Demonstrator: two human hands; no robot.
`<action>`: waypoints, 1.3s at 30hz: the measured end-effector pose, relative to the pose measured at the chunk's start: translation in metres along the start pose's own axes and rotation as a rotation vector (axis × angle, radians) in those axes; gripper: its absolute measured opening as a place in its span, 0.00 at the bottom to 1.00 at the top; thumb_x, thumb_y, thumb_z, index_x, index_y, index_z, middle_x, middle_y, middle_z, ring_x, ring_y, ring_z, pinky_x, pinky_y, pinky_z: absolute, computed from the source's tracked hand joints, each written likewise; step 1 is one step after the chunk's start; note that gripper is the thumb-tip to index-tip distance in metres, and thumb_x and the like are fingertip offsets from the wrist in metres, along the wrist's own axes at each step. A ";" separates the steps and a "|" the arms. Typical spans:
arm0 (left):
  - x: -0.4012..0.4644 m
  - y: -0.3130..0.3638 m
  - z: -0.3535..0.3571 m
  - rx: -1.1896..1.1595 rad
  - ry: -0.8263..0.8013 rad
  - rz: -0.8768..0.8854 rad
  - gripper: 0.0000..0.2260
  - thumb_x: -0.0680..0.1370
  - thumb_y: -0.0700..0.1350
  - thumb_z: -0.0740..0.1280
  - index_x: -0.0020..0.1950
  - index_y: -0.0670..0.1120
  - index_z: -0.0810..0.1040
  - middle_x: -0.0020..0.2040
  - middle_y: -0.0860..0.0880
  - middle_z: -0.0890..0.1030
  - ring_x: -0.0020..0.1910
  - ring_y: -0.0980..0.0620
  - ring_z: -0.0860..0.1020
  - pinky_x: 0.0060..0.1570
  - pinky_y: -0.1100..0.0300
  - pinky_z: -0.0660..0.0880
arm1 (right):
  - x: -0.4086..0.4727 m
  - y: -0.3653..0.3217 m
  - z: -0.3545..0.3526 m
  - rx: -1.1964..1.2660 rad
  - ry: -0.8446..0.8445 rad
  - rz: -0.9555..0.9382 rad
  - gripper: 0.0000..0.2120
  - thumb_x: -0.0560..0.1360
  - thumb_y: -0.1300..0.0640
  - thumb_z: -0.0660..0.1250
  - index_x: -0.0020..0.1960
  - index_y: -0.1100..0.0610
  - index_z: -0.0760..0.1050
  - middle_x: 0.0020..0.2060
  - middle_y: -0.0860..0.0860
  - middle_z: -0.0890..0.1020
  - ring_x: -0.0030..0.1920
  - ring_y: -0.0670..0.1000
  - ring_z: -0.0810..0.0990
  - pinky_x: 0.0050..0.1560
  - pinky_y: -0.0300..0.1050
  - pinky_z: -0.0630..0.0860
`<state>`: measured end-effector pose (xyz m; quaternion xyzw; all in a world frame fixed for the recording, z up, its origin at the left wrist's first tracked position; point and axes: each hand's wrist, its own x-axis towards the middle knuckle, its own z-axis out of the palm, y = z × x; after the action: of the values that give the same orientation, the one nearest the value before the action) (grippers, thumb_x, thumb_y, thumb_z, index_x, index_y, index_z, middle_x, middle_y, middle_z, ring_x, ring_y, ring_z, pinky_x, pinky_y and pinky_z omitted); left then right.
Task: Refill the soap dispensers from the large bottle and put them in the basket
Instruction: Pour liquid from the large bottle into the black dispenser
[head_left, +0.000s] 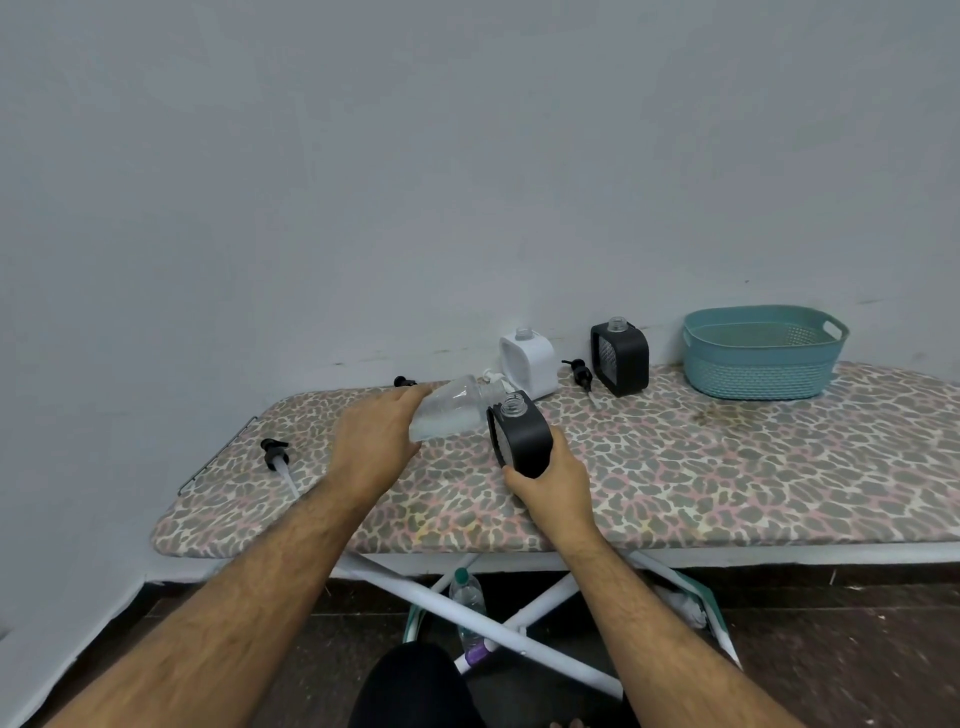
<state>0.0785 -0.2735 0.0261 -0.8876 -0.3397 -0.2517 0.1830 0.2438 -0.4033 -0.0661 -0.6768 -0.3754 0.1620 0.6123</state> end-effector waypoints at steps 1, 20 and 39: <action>0.001 0.000 -0.001 0.000 0.002 0.002 0.28 0.67 0.46 0.79 0.65 0.53 0.76 0.54 0.52 0.84 0.44 0.47 0.82 0.37 0.53 0.77 | 0.000 0.000 0.000 -0.001 0.000 0.001 0.26 0.70 0.59 0.74 0.65 0.49 0.71 0.44 0.45 0.81 0.38 0.40 0.81 0.33 0.30 0.75; 0.006 0.006 -0.015 0.022 -0.038 -0.002 0.30 0.68 0.46 0.78 0.68 0.54 0.74 0.59 0.53 0.82 0.52 0.47 0.82 0.50 0.50 0.76 | 0.001 0.003 0.001 0.007 0.001 0.000 0.26 0.70 0.58 0.74 0.65 0.49 0.71 0.46 0.46 0.82 0.43 0.42 0.81 0.38 0.33 0.77; 0.005 0.010 -0.022 0.034 -0.058 -0.005 0.31 0.68 0.48 0.79 0.69 0.54 0.73 0.61 0.53 0.81 0.55 0.48 0.81 0.54 0.49 0.76 | 0.001 0.001 0.000 0.004 0.001 0.011 0.26 0.70 0.59 0.75 0.66 0.49 0.71 0.47 0.44 0.81 0.42 0.39 0.80 0.34 0.28 0.74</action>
<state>0.0820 -0.2889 0.0453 -0.8904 -0.3512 -0.2205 0.1876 0.2443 -0.4026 -0.0667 -0.6777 -0.3710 0.1659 0.6128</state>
